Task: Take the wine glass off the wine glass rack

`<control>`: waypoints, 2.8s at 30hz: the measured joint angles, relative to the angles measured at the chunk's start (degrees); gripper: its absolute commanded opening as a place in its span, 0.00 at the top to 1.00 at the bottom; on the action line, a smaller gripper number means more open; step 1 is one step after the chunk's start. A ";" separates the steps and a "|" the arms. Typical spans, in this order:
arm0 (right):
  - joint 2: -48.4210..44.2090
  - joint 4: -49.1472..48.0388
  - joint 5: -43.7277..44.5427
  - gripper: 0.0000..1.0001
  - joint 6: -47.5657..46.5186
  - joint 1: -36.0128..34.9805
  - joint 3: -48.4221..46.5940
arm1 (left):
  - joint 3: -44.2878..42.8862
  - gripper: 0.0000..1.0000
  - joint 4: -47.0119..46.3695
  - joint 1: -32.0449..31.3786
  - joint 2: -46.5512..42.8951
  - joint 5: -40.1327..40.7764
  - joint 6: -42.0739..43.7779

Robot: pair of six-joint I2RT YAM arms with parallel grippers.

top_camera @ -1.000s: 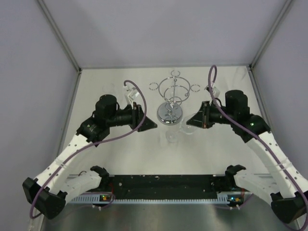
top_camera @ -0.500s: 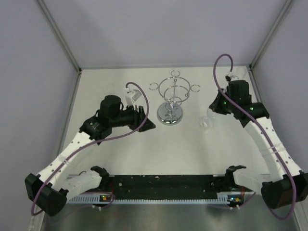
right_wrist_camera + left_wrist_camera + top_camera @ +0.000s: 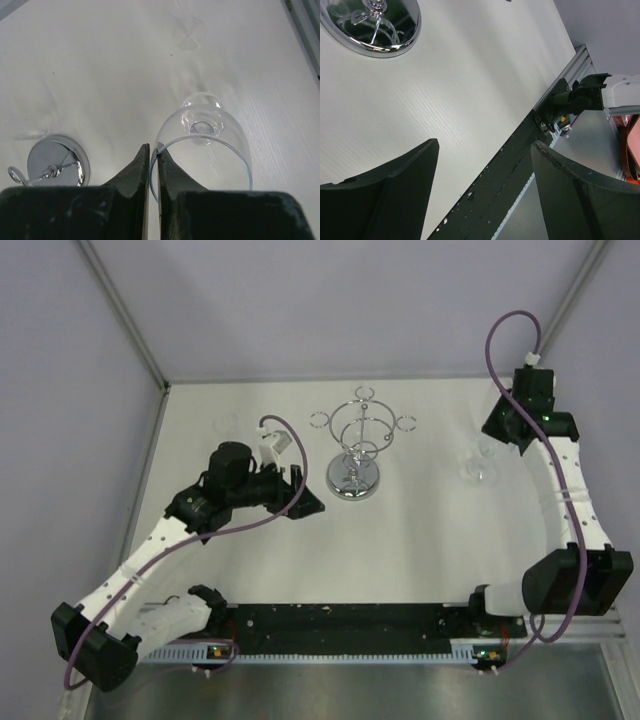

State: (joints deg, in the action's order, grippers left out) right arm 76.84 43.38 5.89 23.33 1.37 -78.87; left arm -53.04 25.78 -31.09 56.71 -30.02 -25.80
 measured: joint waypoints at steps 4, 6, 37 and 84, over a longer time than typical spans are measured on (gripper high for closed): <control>4.00 0.81 1.70 1.00 -0.28 0.98 -4.22 | 0.11 0.18 0.46 0.00 -0.17 1.07 -0.07; 5.86 0.74 2.01 1.00 -0.26 1.11 -5.66 | 0.13 0.12 0.68 0.00 -0.35 1.66 -0.07; 19.85 1.51 -2.34 0.90 -0.20 7.02 -12.33 | 0.68 0.02 2.34 0.00 -1.03 5.64 -1.25; 23.19 -6.25 -32.22 0.44 7.15 -3.67 -28.52 | 1.11 0.05 2.32 0.00 1.84 6.80 -1.25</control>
State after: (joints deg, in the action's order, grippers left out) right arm 100.03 37.12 -26.33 30.48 -2.31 -107.39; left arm -51.92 28.10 -31.09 58.54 -23.22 -27.05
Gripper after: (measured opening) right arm 0.554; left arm 0.956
